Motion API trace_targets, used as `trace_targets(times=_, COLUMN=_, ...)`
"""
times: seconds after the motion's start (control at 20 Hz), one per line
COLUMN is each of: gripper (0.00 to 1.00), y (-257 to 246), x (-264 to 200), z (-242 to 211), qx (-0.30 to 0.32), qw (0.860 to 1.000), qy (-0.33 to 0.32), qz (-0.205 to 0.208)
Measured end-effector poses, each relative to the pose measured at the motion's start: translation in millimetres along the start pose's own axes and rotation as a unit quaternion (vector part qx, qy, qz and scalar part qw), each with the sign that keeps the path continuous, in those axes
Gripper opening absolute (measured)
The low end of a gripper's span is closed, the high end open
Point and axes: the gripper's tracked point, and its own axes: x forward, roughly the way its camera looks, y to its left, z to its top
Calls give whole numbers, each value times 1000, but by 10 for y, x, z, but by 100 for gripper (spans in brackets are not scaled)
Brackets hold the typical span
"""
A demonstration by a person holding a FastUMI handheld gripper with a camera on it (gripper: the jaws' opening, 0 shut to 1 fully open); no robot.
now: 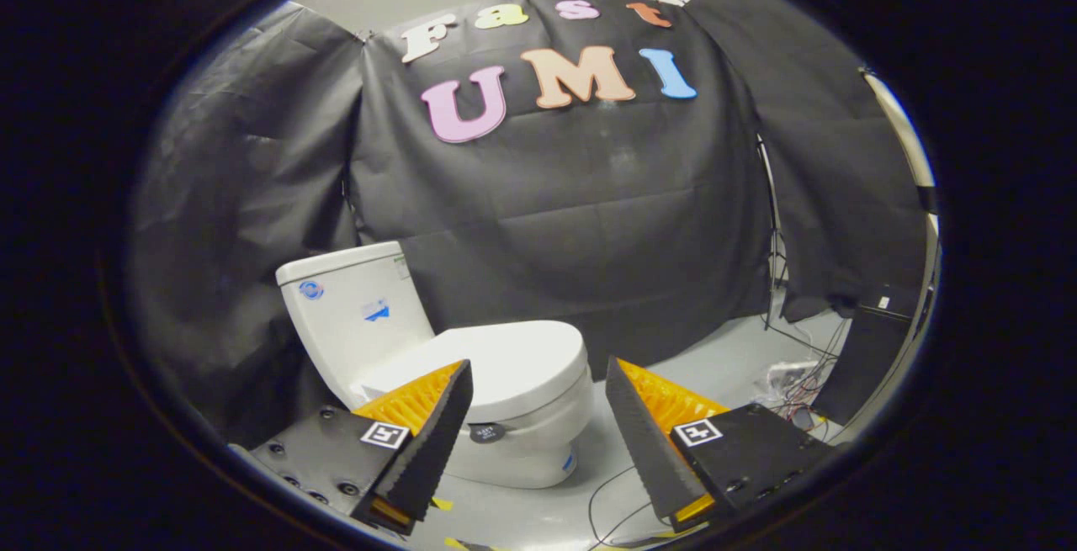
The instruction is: Open the toilet lid.
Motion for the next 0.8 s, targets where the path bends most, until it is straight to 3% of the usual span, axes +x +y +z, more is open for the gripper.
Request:
trace_targets(times=0.3, gripper=98, y=14, x=350, z=-345, qx=121, qw=989, qy=79, qz=-13)
trace_targets(times=0.55, gripper=98, y=353, x=685, z=-903, qx=274, qw=944, qy=183, qz=6)
trace_targets(times=0.8, gripper=99, y=507, x=935, z=-1632, qx=325, qw=907, qy=266, qz=-31)
